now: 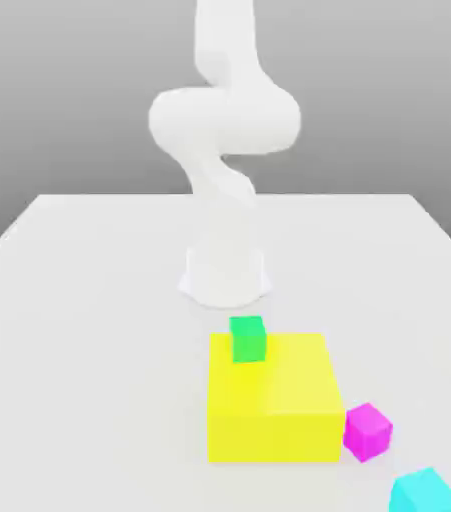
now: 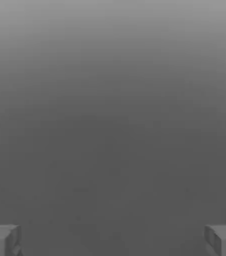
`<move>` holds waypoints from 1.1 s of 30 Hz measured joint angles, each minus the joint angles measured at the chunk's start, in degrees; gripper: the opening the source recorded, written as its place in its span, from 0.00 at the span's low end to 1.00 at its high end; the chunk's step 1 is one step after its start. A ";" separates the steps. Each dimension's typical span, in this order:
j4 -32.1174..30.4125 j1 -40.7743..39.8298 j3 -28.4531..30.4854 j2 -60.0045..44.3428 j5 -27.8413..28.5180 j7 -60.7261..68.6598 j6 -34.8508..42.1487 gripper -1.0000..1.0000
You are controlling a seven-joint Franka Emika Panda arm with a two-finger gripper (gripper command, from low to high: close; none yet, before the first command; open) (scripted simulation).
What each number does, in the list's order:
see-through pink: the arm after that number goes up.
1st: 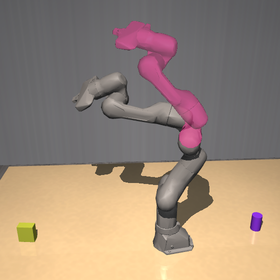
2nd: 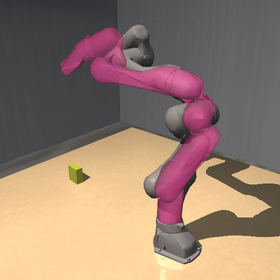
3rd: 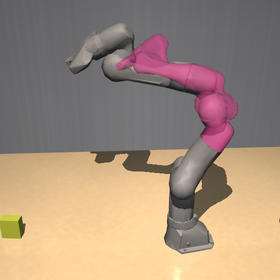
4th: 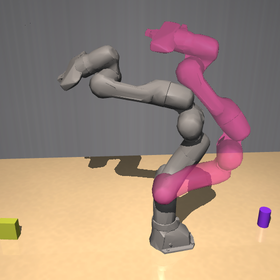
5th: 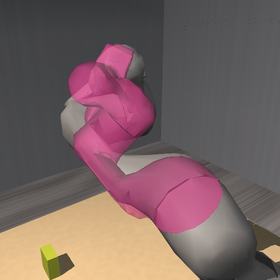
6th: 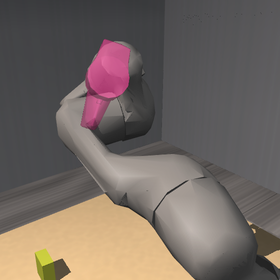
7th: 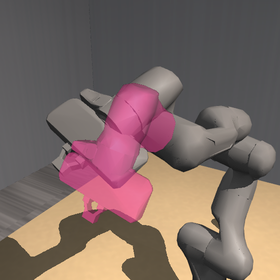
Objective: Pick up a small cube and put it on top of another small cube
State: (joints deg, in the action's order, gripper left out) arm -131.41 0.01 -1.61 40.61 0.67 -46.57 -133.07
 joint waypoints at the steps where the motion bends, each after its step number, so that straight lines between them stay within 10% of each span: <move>1: 0.16 0.02 -0.69 -2.25 0.32 -0.34 -0.56 0.50; 33: 5.57 10.17 -10.83 -68.54 12.12 -11.90 -19.74 0.50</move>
State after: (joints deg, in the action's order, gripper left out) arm -125.84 10.18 -12.43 -27.93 12.79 -58.47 -152.81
